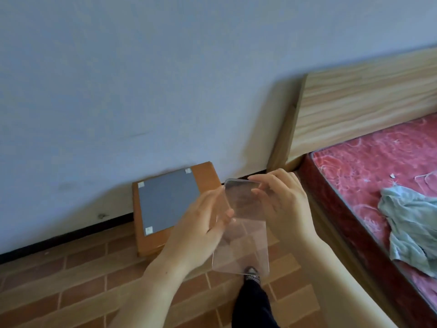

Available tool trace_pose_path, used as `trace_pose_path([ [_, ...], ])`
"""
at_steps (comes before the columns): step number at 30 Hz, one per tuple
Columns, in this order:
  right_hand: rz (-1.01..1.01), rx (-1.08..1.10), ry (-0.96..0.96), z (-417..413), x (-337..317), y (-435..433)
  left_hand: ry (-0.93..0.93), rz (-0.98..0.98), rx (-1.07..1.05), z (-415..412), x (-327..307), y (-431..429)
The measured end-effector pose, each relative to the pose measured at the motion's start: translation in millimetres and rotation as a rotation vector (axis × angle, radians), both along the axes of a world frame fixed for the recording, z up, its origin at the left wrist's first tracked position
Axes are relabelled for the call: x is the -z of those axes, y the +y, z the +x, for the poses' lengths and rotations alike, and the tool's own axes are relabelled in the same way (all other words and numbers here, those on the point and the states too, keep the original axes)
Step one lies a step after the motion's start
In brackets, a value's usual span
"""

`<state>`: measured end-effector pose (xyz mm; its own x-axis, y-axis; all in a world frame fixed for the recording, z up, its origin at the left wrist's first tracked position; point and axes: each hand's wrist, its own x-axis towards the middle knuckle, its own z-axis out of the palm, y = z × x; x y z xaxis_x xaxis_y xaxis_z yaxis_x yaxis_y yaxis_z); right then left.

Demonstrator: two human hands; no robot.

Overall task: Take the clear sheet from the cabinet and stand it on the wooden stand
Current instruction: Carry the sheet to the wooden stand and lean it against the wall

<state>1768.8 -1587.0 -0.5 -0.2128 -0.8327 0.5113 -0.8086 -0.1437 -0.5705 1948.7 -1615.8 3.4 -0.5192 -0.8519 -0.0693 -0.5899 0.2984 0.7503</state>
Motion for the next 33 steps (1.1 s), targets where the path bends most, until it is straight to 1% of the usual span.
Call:
trace_pose_path([
  [6,0.042,-0.198,0.05,-53,4,-129,-0.089,-0.031,-0.167,-49,5,-99],
  [10,0.041,-0.32,0.081,-73,8,-197,-0.12,-0.037,-0.239,-65,10,-148],
  [14,0.048,-0.365,0.072,-78,25,-245,-0.165,-0.032,-0.282,-72,25,-188],
  [18,0.082,-0.374,0.084,-79,54,-281,-0.207,-0.033,-0.27,-70,54,-225],
  [22,0.098,-0.385,0.074,-74,101,-312,-0.26,-0.014,-0.265,-58,102,-252],
  [28,0.078,-0.423,0.088,-55,201,-355,-0.349,-0.005,-0.253,-35,204,-290],
  [33,0.044,-0.416,0.098,-49,282,-389,-0.332,-0.065,-0.264,-23,299,-326],
])
